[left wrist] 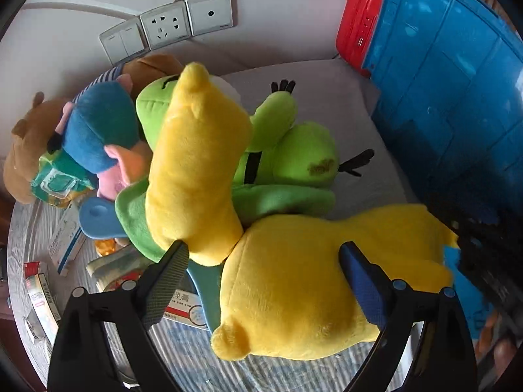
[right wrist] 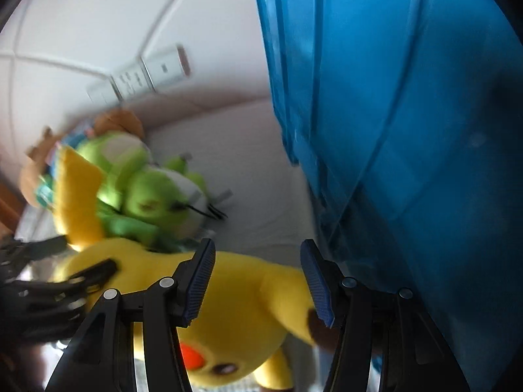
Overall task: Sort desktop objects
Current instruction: 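Grasp the Pikachu body with the left tool while the right tool holds and lifts it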
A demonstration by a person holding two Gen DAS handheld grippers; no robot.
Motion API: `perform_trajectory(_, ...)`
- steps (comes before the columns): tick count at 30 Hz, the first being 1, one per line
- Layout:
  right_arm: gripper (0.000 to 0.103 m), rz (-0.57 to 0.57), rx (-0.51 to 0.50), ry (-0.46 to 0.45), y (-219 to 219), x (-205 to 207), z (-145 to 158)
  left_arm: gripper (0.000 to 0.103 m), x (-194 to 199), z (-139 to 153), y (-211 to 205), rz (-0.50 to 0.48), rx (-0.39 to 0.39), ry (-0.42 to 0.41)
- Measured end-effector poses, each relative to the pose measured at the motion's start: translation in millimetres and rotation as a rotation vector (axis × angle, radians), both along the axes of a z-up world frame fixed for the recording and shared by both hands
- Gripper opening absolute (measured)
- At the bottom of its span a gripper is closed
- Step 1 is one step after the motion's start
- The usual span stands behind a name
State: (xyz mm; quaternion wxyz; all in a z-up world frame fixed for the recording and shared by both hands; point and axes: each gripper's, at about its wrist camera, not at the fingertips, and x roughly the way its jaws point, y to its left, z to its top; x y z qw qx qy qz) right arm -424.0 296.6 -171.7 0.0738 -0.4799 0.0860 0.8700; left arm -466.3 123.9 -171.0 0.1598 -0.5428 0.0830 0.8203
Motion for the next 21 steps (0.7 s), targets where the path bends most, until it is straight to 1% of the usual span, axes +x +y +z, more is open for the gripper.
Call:
perform_trajectory(2,0.052,0.014,0.001,-0.039,-2.2,-1.3,-15.3,0.095,14.6,-0.4,-11.2,-0.007,0.029,-0.015)
perform_trajectory(4,0.053,0.019,-0.022,-0.031,-2.4,12.4,-13.1,0.095,33.2,0.1,-19.7,-0.017,0.04,-0.013)
perform_trajectory(8,0.053,0.042,-0.046,-0.028,-13.8,58.1,-4.9,0.095,80.5,-0.9,-32.9,-0.044,0.036,-0.006)
perform_trajectory(11,0.053,0.043,-0.073,-0.038,-18.7,98.1,-5.2,0.096,115.7,-7.4,-41.4,-0.075,0.035,-0.011)
perform_trajectory(14,0.055,0.051,-0.094,-0.054,-25.3,134.4,-12.2,0.097,150.1,-18.7,-47.2,-0.11,0.007,0.018)
perform_trajectory(15,0.058,0.056,-0.1,-0.061,-27.8,145.8,-15.8,0.097,160.1,-22.7,-49.6,-0.118,-0.008,0.032)
perform_trajectory(16,0.066,0.06,-0.105,-0.068,-30.4,157.3,-19.4,0.098,168.2,-26.4,-52.2,-0.123,-0.025,0.045)
perform_trajectory(17,0.072,0.059,-0.11,-0.07,-31.7,165.7,-22.7,0.101,176.2,-30.0,-54.7,-0.127,-0.042,0.057)
perform_trajectory(18,0.085,0.058,-0.115,-0.071,-32.9,173.9,-26.0,0.103,182.8,-32.5,-57.6,-0.129,-0.054,0.068)
perform_trajectory(19,0.087,0.057,-0.119,-0.072,-34.1,182.1,-29.3,0.103,184.8,-31.6,-61.1,-0.12,-0.049,0.071)
perform_trajectory(21,0.087,0.055,-0.134,-0.065,-35.1,194.2,-31.9,0.103,188.8,-29.8,-68.1,-0.101,-0.04,0.076)
